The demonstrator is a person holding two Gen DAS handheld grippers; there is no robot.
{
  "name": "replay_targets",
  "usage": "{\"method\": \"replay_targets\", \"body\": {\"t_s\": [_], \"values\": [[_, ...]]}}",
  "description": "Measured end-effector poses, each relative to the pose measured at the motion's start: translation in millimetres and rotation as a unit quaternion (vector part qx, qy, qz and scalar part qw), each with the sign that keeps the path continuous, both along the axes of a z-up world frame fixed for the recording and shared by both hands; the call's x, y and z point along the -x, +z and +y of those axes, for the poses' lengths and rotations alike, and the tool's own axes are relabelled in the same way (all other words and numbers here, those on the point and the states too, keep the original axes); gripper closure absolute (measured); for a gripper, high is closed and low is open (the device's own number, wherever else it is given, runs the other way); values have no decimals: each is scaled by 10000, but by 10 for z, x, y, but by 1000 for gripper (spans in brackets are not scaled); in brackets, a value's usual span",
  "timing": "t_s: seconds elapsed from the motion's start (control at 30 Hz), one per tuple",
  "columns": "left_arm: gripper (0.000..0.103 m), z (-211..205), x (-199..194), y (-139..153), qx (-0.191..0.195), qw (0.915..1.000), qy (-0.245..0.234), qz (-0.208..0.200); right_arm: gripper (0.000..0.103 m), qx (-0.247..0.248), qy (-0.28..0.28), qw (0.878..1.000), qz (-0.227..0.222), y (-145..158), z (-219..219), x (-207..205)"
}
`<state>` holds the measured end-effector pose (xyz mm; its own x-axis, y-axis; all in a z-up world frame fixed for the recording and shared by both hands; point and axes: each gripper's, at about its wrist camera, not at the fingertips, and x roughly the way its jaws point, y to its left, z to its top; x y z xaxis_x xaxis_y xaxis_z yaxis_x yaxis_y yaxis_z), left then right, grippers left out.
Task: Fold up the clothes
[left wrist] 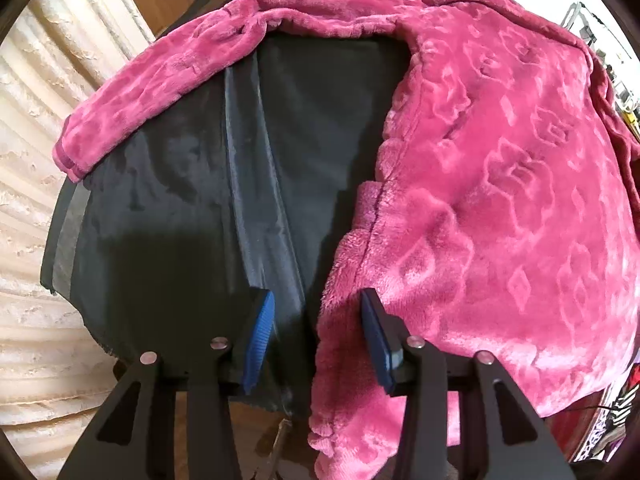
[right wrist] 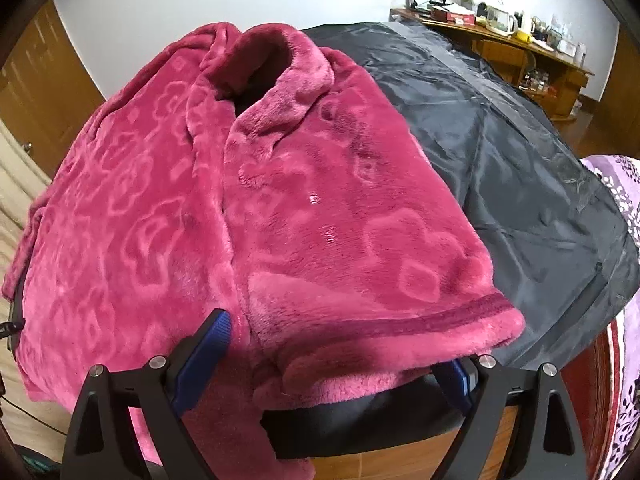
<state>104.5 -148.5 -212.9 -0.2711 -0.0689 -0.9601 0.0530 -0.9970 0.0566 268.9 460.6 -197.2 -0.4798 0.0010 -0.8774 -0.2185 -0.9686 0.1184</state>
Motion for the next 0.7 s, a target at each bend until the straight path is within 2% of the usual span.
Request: {"method": "replay_targets", "body": {"t_s": [0.13,0.23,0.3,0.4,0.53,0.7], "values": [[53,104,20,241,144,9993,-174,296,10,-411,-278,9987,-137,-26,72,12],[53,21,70,506,64,9981,-320,531,10,-729,-553,9954,-267,-40,215,17],[53,-65,128,647,15,9972,-433,611,10,-905,-640,9932,-352,-21,296,41],[53,46,101,702,-17,9966,-589,573,10,-1173,-808,9886,-484,4,458,69],[53,203,61,769,-59,9955,-796,518,8,-1747,-1103,9759,-697,47,814,134],[53,186,103,1003,-545,9944,-651,635,8,-2428,-1454,9521,-1161,173,1302,256]]}}
